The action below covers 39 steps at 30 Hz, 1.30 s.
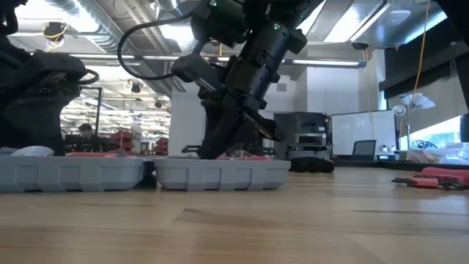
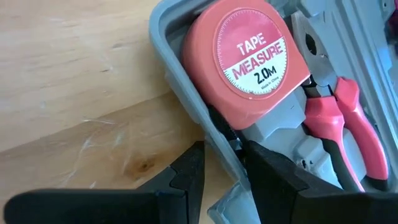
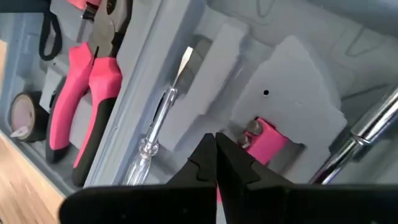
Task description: Prefit tool cases
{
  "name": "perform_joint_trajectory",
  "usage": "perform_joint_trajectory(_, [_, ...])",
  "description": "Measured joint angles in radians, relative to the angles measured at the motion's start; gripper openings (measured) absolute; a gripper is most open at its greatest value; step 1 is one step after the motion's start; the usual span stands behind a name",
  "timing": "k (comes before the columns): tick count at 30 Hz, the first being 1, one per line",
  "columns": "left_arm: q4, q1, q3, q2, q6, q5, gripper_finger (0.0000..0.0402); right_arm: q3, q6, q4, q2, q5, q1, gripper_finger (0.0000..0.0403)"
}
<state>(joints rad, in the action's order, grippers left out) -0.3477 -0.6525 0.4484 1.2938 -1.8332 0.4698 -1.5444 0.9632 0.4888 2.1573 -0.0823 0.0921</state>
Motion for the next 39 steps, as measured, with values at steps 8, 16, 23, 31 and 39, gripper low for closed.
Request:
perform_joint_trajectory(8, [0.0, 0.0, 0.0, 0.002, 0.023, 0.001, 0.0106, -0.003, -0.077, 0.164, -0.046, 0.03, -0.015, 0.0])
perform_joint_trajectory(16, [0.008, 0.001, 0.002, 0.006, 0.015, -0.002, 0.0106, 0.001, -0.091, 0.166, -0.048, 0.036, -0.015, 0.0])
perform_joint_trajectory(23, [0.01, 0.0, 0.001, 0.006, 0.015, -0.007, 0.0106, 0.005, -0.079, 0.183, -0.073, 0.062, -0.02, 0.0])
perform_joint_trajectory(31, [0.008, -0.001, 0.0, 0.006, 0.026, -0.016, 0.0106, 0.007, -0.136, 0.305, -0.111, 0.092, -0.037, 0.0])
perform_joint_trajectory(39, [0.008, -0.001, 0.0, 0.007, 0.025, -0.013, 0.0106, 0.005, -0.117, 0.156, -0.111, 0.002, -0.027, 0.0001])
